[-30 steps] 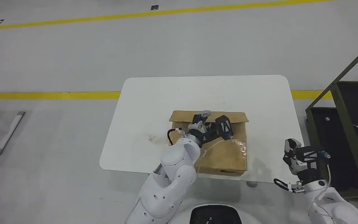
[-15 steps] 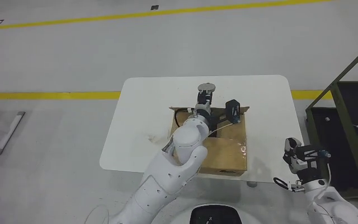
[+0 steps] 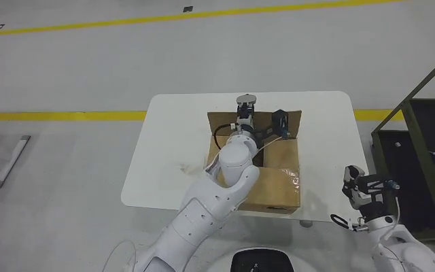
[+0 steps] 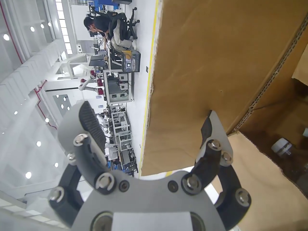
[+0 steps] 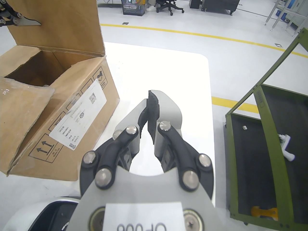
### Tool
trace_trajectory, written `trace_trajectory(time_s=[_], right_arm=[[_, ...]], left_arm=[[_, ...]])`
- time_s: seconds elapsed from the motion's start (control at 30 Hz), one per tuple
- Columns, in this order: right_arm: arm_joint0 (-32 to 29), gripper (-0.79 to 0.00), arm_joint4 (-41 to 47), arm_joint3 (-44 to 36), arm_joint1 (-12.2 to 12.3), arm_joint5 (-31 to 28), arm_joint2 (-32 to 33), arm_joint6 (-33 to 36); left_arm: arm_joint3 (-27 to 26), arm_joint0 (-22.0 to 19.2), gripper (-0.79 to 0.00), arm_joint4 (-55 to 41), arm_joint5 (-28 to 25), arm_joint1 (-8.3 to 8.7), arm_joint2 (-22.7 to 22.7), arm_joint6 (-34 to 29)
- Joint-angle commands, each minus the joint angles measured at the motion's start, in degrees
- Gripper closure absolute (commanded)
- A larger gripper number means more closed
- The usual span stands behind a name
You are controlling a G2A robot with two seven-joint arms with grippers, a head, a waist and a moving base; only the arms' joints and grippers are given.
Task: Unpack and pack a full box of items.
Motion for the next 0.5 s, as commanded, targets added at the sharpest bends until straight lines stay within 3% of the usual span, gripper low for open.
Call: trace_trajectory(time_s=[0.0,0.27,0.47], right_arm=[[0.2,0.0,0.8,-0.3,-0.1,0.7,0.1,-0.5],[1.9,0.0,5.1,-1.0,-0.3,-0.4,0.7,-1.9],[6.1,0.0,3.1,-0.1,-0.1,-2.0,0.1,0.9]], left_arm=[[-0.3,0.2,-0.785,-0.4,0.4,-0.21,-0.4,0.2],[-3.9,3.8,-0.785,-3.2,-0.2,-0.03,-4.2,0.0],[-8.7,7.8,-0.785,-3.8,-1.6,0.62,-7.5,-0.2]])
